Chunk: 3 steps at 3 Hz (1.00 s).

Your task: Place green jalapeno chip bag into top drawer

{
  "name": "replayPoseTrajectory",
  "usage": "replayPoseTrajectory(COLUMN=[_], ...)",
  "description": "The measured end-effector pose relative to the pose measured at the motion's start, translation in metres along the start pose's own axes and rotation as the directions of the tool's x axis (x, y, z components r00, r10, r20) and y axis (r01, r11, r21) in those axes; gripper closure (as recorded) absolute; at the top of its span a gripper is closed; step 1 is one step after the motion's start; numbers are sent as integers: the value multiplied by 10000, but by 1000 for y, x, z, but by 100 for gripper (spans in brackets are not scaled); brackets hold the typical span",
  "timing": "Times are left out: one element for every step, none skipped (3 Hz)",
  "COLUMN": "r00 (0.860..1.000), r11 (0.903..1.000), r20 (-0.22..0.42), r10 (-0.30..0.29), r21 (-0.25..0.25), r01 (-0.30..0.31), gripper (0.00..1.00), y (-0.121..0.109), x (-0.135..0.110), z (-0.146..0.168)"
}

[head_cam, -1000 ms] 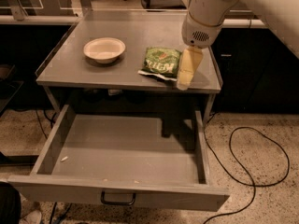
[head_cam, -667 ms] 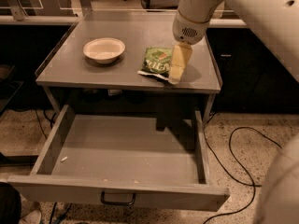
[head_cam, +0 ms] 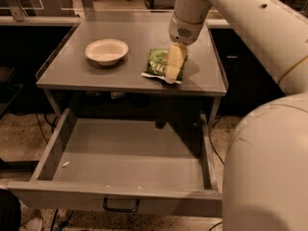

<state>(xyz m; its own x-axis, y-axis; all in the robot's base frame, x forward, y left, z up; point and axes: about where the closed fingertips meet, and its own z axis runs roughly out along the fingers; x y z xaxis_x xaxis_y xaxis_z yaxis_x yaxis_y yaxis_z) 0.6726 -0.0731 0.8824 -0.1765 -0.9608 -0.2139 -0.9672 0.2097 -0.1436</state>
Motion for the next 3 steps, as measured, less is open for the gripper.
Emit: replayPoseTrajectory(r00=[9999, 9999, 9999], r11=[9999, 9999, 9999], r20=[137, 123, 25], r10=[91, 40, 131], r21=[-111, -121, -26], r01=[-89, -38, -131], gripper=[0, 0, 0], y=[-11, -19, -31], x=[-8, -13, -6], z=[14, 20, 24])
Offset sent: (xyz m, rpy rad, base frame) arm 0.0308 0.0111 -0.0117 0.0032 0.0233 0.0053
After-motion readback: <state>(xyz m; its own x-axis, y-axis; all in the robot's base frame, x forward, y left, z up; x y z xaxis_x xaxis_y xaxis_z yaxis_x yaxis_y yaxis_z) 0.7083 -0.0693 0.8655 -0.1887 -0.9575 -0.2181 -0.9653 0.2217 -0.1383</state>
